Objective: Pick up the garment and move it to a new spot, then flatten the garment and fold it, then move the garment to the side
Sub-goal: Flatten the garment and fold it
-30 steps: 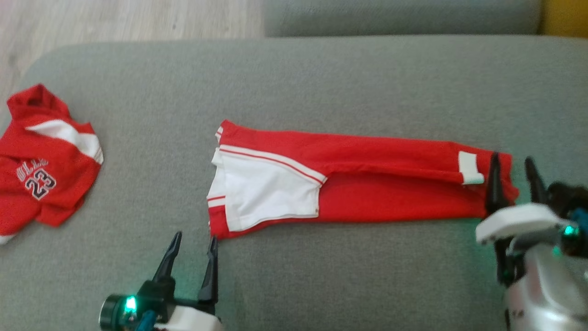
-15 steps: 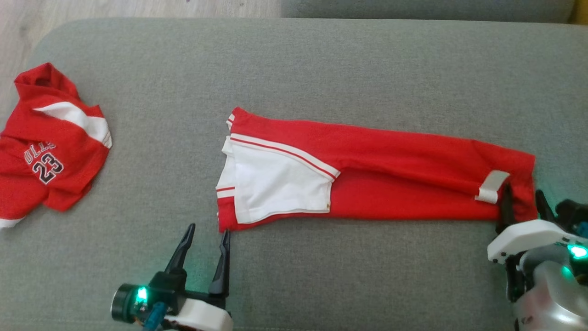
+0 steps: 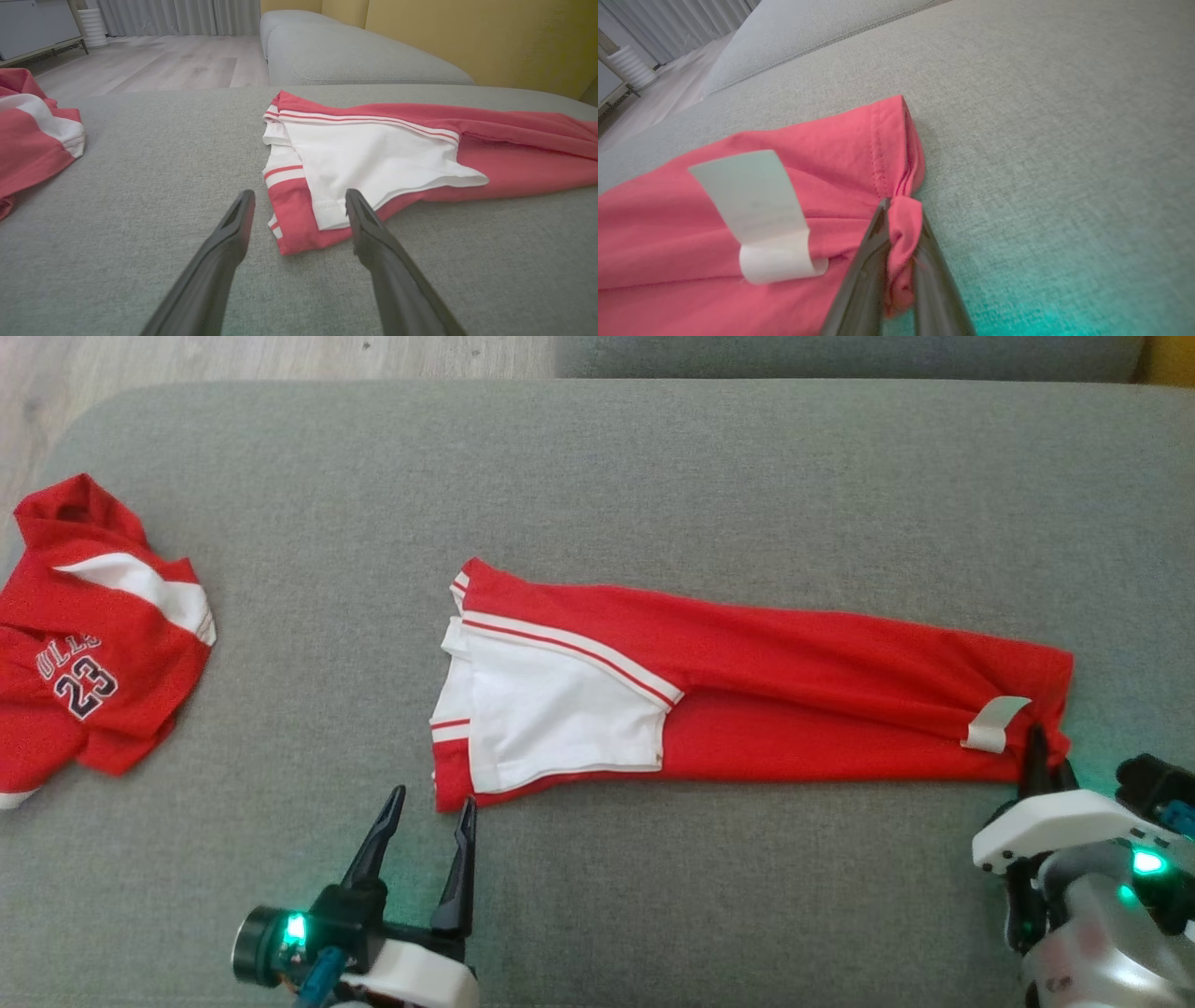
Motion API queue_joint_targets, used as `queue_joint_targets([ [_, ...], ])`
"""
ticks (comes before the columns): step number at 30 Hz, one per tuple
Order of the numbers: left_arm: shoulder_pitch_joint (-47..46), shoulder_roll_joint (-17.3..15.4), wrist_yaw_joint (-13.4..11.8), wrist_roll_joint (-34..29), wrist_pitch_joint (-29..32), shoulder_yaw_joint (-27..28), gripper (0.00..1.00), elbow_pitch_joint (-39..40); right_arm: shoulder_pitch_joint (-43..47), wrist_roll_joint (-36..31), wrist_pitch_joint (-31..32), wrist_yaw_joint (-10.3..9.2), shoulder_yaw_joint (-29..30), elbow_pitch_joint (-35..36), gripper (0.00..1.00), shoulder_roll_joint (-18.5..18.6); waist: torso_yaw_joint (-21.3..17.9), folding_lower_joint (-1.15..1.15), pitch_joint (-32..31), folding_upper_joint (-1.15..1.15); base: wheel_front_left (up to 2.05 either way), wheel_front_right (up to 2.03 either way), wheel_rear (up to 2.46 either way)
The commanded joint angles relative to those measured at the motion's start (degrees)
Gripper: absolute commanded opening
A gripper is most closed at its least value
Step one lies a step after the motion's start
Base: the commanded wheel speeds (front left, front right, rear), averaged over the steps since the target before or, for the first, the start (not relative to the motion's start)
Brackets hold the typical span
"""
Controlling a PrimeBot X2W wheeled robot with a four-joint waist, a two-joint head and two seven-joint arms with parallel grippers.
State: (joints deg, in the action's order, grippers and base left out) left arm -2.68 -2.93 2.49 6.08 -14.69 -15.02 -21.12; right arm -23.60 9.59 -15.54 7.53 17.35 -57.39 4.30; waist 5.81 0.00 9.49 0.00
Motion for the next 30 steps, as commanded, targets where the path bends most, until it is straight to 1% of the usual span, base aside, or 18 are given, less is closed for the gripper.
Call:
queue_joint_targets([
  [1, -1.89, 0.05, -0.31, 0.44, -0.3, 1.47, 1.0, 1.92, 0.46, 0.39, 0.54, -0.04, -1.42, -0.03, 0.0, 0.03, 0.01, 0.0, -0.05, 0.0, 0.0, 0.0, 0.0],
  [4, -1.69, 0.05, -0.33, 0.49, -0.3, 1.66, 1.0, 1.85, 0.76, 1.05, 0.54, -0.04, -0.14, 3.9, 0.0, 1.71, 0.12, 0.0, -0.46, 0.0, 0.0, 0.0, 0.0],
  [6, -1.48, 0.05, -0.41, 0.71, -0.3, 1.74, 1.0, 1.78, 1.28, 0.96, 0.54, -0.04, 1.27, 7.86, 0.0, 2.45, 0.27, 0.0, -0.98, 0.0, 0.0, 0.0, 0.0],
  [9, -1.06, 0.05, -0.54, 1.22, -0.3, 1.89, 1.0, 1.84, 1.99, 0.25, 0.54, -0.04, 0.67, 15.09, 0.0, 2.24, 0.44, 0.0, -1.92, 0.0, 0.0, 0.0, 0.0],
  [11, -0.74, 0.05, -0.55, 1.5, -0.3, 1.84, 1.0, 1.81, 2.23, 0.51, 0.54, -0.04, -2.45, 20.12, 0.0, 1.49, 0.61, 0.0, -2.51, 0.0, 0.0, 0.0, 0.0],
  [13, -0.44, 0.05, -0.62, 1.81, -0.3, 1.74, 1.0, 1.81, 2.29, 1.43, 0.54, -0.04, -7.23, 24.69, 0.0, 0.77, 0.93, 0.0, -3.04, 0.0, 0.0, 0.0, 0.0],
  [17, -0.28, 0.05, -0.73, 2.4, -0.3, 0.84, 1.0, 1.74, 1.9, 4.69, 0.54, -0.04, -19.64, 30.09, 0.0, -0.24, 2.82, 0.0, -3.95, 0.0, 0.0, 0.0, 0.0],
  [21, -0.34, 0.05, -0.68, 2.72, -0.3, -0.15, 1.0, 1.62, 0.61, 8.68, 0.54, -0.04, -30.21, 29.93, 0.0, -0.94, 6.45, 0.0, -4.35, 0.0, 0.0, 0.0, 0.0],
  [24, -0.6, 0.05, -0.42, 2.69, -0.3, -1.44, 1.0, 1.47, -0.79, 11.63, 0.54, -0.04, -35.97, 27.47, 0.0, -1.24, 10.45, 0.0, -4.31, 0.0, 0.0, 0.0, 0.0],
  [26, -0.89, 0.05, -0.21, 2.69, -0.3, -2.36, 1.0, 1.34, -1.91, 12.74, 0.54, -0.04, -38.31, 25.43, 0.0, -1.33, 13.35, 0.0, -4.02, 0.0, 0.0, 0.0, 0.0],
  [30, -1.56, 0.05, 0.01, 2.93, -0.3, -4.03, 1.0, 1.15, -3.74, 14.87, 0.54, -0.04, -40.62, 21.88, 0.0, -1.39, 18.69, 0.0, -3.28, 0.0, 0.0, 0.0, 0.0],
])
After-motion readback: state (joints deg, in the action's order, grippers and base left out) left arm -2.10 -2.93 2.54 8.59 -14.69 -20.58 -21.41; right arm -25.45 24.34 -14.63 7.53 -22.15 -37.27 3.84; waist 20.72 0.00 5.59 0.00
